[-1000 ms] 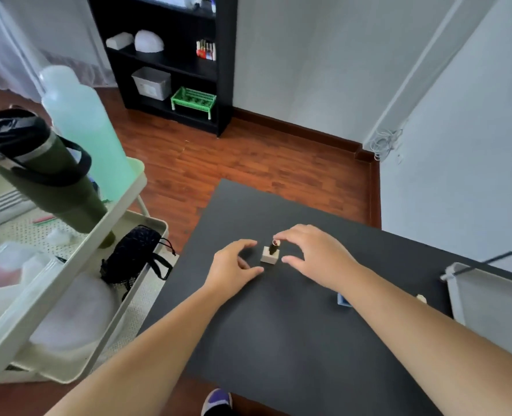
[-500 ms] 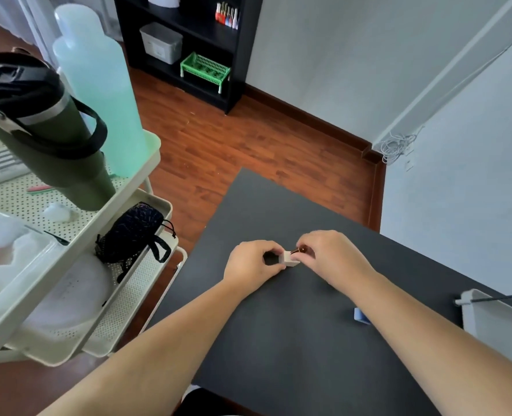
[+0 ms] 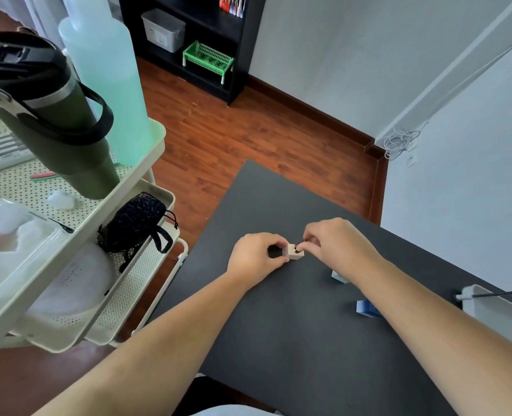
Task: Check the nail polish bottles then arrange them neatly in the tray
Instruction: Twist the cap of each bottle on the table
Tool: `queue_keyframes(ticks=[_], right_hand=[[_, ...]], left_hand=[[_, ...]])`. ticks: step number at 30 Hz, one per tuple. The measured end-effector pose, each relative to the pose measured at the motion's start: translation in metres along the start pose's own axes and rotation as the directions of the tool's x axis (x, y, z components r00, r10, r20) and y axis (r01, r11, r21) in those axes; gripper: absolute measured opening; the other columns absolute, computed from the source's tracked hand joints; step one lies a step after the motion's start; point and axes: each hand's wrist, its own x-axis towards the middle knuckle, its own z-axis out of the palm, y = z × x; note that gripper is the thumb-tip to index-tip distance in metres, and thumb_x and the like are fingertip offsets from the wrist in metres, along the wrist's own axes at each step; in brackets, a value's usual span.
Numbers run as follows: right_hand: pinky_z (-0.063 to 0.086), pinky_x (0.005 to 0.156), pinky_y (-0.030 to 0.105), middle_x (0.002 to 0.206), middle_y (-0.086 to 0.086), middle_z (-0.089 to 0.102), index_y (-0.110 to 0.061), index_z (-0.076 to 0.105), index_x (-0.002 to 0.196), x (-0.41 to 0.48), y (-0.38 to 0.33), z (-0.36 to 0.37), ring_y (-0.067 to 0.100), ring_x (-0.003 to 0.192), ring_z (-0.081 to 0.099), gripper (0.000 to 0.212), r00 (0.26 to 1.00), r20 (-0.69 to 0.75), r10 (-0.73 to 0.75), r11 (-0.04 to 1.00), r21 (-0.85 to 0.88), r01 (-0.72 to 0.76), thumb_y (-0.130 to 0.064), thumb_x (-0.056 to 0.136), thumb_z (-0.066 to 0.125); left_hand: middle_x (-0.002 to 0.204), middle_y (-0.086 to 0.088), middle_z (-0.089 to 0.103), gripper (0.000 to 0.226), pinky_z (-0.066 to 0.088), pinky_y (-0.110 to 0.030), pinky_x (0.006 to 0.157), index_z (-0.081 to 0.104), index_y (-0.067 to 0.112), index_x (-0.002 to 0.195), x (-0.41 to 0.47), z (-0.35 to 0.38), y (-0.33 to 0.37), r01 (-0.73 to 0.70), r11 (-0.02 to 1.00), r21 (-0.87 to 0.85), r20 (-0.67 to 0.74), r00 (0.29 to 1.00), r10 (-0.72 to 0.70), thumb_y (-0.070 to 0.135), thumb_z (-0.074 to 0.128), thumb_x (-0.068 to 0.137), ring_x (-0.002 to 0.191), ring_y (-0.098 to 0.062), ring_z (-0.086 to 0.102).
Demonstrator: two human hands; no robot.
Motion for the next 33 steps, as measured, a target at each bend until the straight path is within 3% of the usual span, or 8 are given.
queue_keyframes(ticks=[2, 4, 7, 11, 15, 27, 31, 33], right_hand=[[0.050, 0.074, 0.033, 0.086, 0.001, 0.068, -0.017, 0.062, 0.098, -0.002, 0.000, 0.000, 0.021, 0.081, 0.061, 0.034, 0.999, 0.005, 0.046, 0.998, 0.044, -0.046, -0.047, 0.083, 0.059], [0.050, 0.080, 0.034, 0.093, -0.003, 0.066, -0.026, 0.059, 0.108, -0.005, 0.000, 0.000, 0.018, 0.087, 0.060, 0.031, 1.000, 0.018, 0.004, 0.991, 0.133, -0.007, -0.040, 0.081, 0.064], [0.050, 0.081, 0.036, 0.094, 0.001, 0.068, -0.023, 0.064, 0.103, -0.003, 0.002, 0.002, 0.022, 0.089, 0.062, 0.018, 1.000, 0.013, -0.018, 0.997, 0.078, 0.017, -0.023, 0.086, 0.060], [0.052, 0.076, 0.036, 0.089, 0.003, 0.069, -0.020, 0.063, 0.101, -0.002, 0.000, 0.007, 0.023, 0.082, 0.063, 0.020, 0.999, -0.015, 0.051, 0.995, 0.085, -0.049, -0.031, 0.084, 0.062], [0.050, 0.079, 0.036, 0.095, 0.000, 0.067, -0.023, 0.065, 0.101, 0.002, 0.002, 0.007, 0.022, 0.086, 0.061, 0.019, 1.000, 0.028, -0.002, 0.999, 0.049, 0.001, -0.016, 0.085, 0.057], [0.050, 0.071, 0.038, 0.088, 0.007, 0.068, -0.013, 0.061, 0.097, 0.002, 0.000, 0.010, 0.026, 0.080, 0.060, 0.021, 1.000, -0.011, 0.014, 0.998, -0.056, -0.015, -0.032, 0.089, 0.054], [0.043, 0.064, 0.034, 0.084, 0.009, 0.066, -0.009, 0.056, 0.088, 0.004, 0.001, 0.016, 0.027, 0.074, 0.058, 0.040, 1.000, -0.008, 0.017, 0.982, -0.190, -0.018, -0.045, 0.093, 0.041], [0.042, 0.063, 0.032, 0.084, 0.009, 0.066, -0.009, 0.056, 0.091, 0.003, 0.002, 0.016, 0.026, 0.072, 0.057, 0.046, 0.999, -0.014, 0.043, 0.983, -0.176, -0.044, -0.053, 0.090, 0.042]], left_hand=[[0.078, 0.021, 0.066, 0.011, 0.033, -0.005, 0.058, 0.070, 0.028, 0.083, 0.000, 0.000, 0.000, -0.005, 1.000, -0.007, -0.004, 1.000, 0.005, 0.024, 0.073, 0.073, 0.070, 0.017, 0.051], [0.075, 0.022, 0.063, 0.011, 0.035, -0.004, 0.058, 0.071, 0.028, 0.082, 0.000, 0.000, 0.000, -0.009, 1.000, -0.019, -0.006, 1.000, 0.009, 0.023, 0.073, 0.073, 0.069, 0.018, 0.051], [0.074, 0.022, 0.063, 0.012, 0.035, -0.003, 0.058, 0.071, 0.028, 0.082, 0.000, 0.000, 0.001, -0.001, 1.000, -0.018, -0.010, 1.000, 0.001, 0.022, 0.073, 0.072, 0.070, 0.017, 0.052], [0.075, 0.022, 0.063, 0.012, 0.036, -0.003, 0.058, 0.070, 0.028, 0.082, 0.000, 0.000, 0.000, 0.003, 1.000, -0.015, -0.006, 1.000, -0.004, 0.022, 0.073, 0.072, 0.070, 0.015, 0.052], [0.075, 0.020, 0.064, 0.011, 0.037, -0.004, 0.059, 0.070, 0.026, 0.081, 0.000, 0.000, 0.000, 0.000, 1.000, -0.015, -0.011, 1.000, 0.000, 0.021, 0.073, 0.072, 0.070, 0.015, 0.052], [0.083, 0.017, 0.069, 0.010, 0.032, -0.007, 0.056, 0.070, 0.025, 0.083, 0.000, 0.000, 0.002, 0.013, 1.000, 0.003, -0.005, 1.000, -0.013, 0.021, 0.071, 0.073, 0.069, 0.014, 0.052], [0.083, 0.016, 0.070, 0.011, 0.034, -0.004, 0.056, 0.070, 0.025, 0.083, -0.001, 0.000, 0.002, 0.006, 1.000, 0.004, -0.020, 1.000, -0.006, 0.020, 0.072, 0.073, 0.069, 0.016, 0.051], [0.084, 0.015, 0.070, 0.011, 0.037, -0.005, 0.060, 0.071, 0.026, 0.083, -0.002, 0.000, 0.003, 0.004, 1.000, -0.007, -0.020, 1.000, -0.004, 0.021, 0.072, 0.073, 0.070, 0.011, 0.054]])
